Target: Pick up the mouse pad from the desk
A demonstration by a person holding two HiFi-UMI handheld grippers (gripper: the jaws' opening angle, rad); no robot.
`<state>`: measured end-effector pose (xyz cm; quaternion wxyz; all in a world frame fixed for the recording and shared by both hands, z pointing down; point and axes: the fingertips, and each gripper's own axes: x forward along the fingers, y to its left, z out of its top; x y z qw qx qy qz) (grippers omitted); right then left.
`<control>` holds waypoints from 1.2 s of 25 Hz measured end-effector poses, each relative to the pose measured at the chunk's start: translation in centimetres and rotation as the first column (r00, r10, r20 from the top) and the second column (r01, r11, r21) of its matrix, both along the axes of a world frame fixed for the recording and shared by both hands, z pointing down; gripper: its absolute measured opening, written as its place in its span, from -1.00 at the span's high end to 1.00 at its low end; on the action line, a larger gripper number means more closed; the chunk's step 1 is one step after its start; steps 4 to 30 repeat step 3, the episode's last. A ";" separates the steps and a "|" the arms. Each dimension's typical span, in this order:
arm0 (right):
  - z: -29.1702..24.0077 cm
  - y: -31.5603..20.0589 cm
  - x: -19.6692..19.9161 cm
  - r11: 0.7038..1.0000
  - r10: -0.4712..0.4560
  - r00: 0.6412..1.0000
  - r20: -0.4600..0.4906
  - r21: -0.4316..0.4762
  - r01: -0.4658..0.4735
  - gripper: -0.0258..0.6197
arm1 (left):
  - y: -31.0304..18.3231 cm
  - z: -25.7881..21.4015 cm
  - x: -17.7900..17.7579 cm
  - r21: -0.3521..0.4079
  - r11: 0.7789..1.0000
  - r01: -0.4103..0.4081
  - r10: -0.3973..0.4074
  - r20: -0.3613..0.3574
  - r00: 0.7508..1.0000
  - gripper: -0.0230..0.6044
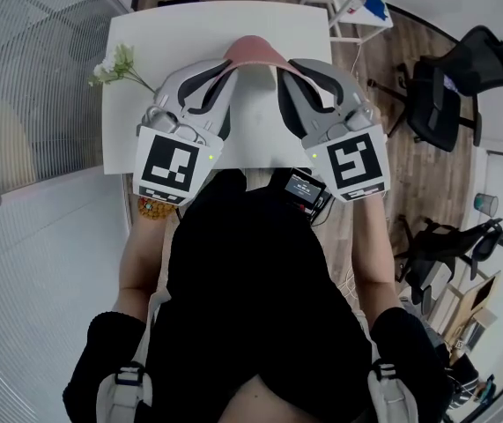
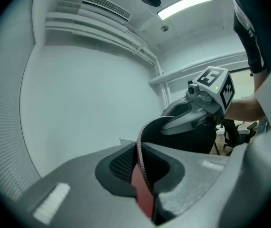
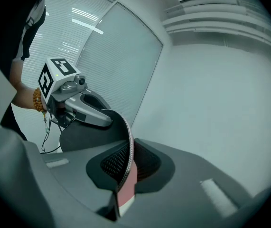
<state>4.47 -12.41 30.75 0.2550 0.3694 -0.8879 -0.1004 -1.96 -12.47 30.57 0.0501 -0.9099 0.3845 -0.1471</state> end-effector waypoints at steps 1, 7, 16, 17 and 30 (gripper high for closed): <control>0.0 -0.5 -0.1 1.000 -0.002 1.000 -0.007 0.005 0.002 0.81 | -0.6 -0.1 -0.1 0.005 1.000 -0.003 0.003 0.004 1.000 0.86; -0.2 -1.5 -0.2 1.000 -0.005 1.000 -0.022 0.017 0.005 0.81 | -1.8 -0.4 -0.3 0.016 1.000 -0.008 0.008 0.011 1.000 0.86; -0.2 -1.5 -0.2 1.000 -0.005 1.000 -0.022 0.017 0.005 0.81 | -1.8 -0.4 -0.3 0.016 1.000 -0.008 0.008 0.011 1.000 0.86; -0.2 -1.5 -0.2 1.000 -0.005 1.000 -0.022 0.017 0.005 0.81 | -1.8 -0.4 -0.3 0.016 1.000 -0.008 0.008 0.011 1.000 0.86; -0.2 -1.5 -0.2 1.000 -0.005 1.000 -0.022 0.017 0.005 0.81 | -1.8 -0.4 -0.3 0.016 1.000 -0.008 0.008 0.011 1.000 0.86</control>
